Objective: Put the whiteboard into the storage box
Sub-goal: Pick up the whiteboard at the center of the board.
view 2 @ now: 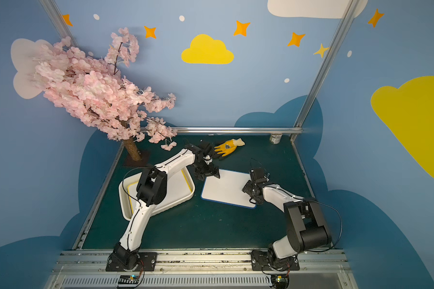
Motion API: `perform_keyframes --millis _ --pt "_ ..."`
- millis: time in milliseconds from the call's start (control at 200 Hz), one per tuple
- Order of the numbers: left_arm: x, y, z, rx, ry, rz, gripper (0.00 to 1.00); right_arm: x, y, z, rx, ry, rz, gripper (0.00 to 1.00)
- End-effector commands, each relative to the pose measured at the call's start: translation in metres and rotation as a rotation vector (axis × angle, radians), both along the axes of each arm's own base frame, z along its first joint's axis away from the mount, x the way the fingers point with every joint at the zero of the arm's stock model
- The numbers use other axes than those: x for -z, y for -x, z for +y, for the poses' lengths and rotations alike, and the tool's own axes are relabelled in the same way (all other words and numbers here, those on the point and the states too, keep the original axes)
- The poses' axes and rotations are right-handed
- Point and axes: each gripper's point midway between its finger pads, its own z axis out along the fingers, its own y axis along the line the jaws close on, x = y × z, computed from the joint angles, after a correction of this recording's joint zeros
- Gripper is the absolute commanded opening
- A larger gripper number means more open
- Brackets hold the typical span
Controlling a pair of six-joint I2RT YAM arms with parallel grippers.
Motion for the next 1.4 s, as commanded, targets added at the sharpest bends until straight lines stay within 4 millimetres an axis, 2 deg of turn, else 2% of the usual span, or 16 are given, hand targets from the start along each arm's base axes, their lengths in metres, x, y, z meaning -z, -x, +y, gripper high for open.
perform_keyframes --millis 0,285,591,786,1147,1392 --pt "0.033 0.028 -0.056 0.009 0.259 0.182 0.96 0.053 0.054 0.04 -0.083 -0.2 0.242 0.77" --pt "0.018 0.02 -0.057 -0.051 0.358 0.219 0.95 0.055 0.054 0.05 -0.064 -0.272 0.267 0.76" --pt "0.009 0.018 -0.054 -0.06 0.383 0.191 0.92 0.055 0.054 0.048 -0.034 -0.313 0.263 0.76" --pt "-0.002 0.015 -0.056 -0.052 0.41 0.164 0.9 0.055 0.057 0.042 -0.016 -0.325 0.256 0.76" --pt "-0.028 0.01 -0.06 -0.071 0.509 0.15 0.86 0.052 0.056 0.043 0.009 -0.387 0.253 0.75" --pt "-0.029 0.008 -0.055 -0.041 0.475 0.12 0.85 0.055 0.058 0.04 0.012 -0.402 0.269 0.75"
